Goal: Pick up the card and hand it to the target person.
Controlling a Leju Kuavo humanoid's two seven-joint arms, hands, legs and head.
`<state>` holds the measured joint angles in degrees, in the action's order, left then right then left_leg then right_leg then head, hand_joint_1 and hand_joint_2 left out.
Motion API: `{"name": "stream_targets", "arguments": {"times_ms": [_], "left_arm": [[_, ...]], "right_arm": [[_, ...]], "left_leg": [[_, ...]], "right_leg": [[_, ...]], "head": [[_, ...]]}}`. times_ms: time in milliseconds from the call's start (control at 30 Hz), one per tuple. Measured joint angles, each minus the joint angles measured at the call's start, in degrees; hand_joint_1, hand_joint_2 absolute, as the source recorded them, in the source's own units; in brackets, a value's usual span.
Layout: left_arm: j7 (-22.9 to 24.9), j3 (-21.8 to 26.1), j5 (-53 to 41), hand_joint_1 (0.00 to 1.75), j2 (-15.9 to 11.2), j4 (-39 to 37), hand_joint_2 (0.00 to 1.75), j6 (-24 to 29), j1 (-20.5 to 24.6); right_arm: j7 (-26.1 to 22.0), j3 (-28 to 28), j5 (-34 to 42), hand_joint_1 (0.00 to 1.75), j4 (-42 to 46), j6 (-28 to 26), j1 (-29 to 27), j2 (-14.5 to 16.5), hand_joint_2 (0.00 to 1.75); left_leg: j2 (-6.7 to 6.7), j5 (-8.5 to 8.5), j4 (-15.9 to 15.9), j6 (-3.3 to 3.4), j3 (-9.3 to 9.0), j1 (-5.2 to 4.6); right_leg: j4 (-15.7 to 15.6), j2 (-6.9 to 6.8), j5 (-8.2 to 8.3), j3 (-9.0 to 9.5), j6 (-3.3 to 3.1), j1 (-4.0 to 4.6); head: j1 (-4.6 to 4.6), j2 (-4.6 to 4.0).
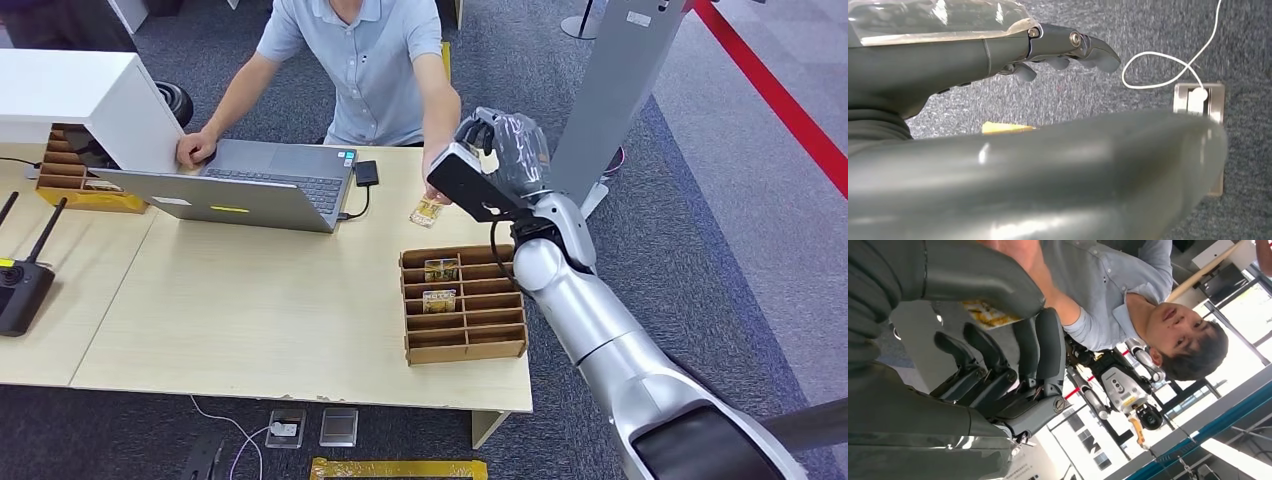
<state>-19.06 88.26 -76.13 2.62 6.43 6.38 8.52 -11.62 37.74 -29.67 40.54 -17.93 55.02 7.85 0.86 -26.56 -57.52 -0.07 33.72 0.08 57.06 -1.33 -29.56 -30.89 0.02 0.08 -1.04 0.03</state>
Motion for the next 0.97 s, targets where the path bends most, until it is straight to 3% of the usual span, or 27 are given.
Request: {"name": "stream_targets", "arguments": {"times_ms": [33, 133, 433, 533, 767, 967], "left_arm": [[-0.02, 0.00, 0.02, 0.00, -0.05, 0.00, 1.31, 0.29, -0.01], [-0.19, 0.00, 0.04, 0.00, -0.13, 0.00, 0.00, 0.80, -0.04], [-0.44, 0.00, 1.12, 0.00, -0.15, 0.00, 0.00, 1.00, -0.09], [-0.20, 0.00, 2.01, 0.00, -0.14, 0.00, 0.00, 1.45, -0.16], [0.73, 0.00, 3.84, 0.00, -0.15, 0.00, 0.00, 2.09, -0.37], [1.52, 0.00, 4.98, 0.00, -0.17, 0.00, 0.00, 2.67, -0.45]], "right_arm": [[-0.02, 0.08, 0.10, 0.00, -0.19, 0.00, 0.00, 0.09, 1.75], [-0.13, 0.34, 0.24, 0.00, -0.71, -0.02, 0.00, 0.36, 1.75], [-0.50, 0.86, 1.73, 0.00, -1.11, 0.21, -0.22, 0.33, 1.75], [0.87, 0.89, 5.01, 0.00, 1.07, 2.58, -1.80, -0.39, 1.75], [2.64, 0.59, 32.04, 0.00, 11.50, 18.19, -11.10, -4.57, 1.75], [3.85, 0.51, 43.97, 0.00, 18.97, 21.72, -18.29, -9.00, 1.75]], "left_leg": [[0.00, 0.00, 0.00, 0.00, 0.00, 0.00], [0.00, 0.00, 0.00, 0.00, 0.00, 0.00], [0.00, 0.00, 0.00, 0.00, -0.01, 0.00], [0.01, 0.00, 0.00, 0.00, -0.03, 0.00], [0.01, 0.00, 0.00, 0.00, -0.04, 0.00], [0.03, -0.01, -0.01, 0.00, -0.09, 0.00]], "right_leg": [[0.00, 0.00, 0.00, 0.00, 0.00, 0.00], [0.00, 0.00, 0.00, 0.00, 0.00, 0.00], [-0.01, 0.00, 0.00, -0.01, 0.00, 0.00], [-0.01, 0.01, 0.00, -0.02, 0.00, 0.00], [-0.05, 0.01, 0.00, -0.02, 0.00, 0.00], [-0.08, 0.05, 0.00, 0.00, 0.00, -0.01]], "head": [[-0.01, 0.00], [-0.03, 0.01], [-0.04, 0.00], [-0.03, 0.00], [-0.02, 0.00], [0.00, -0.01]]}}
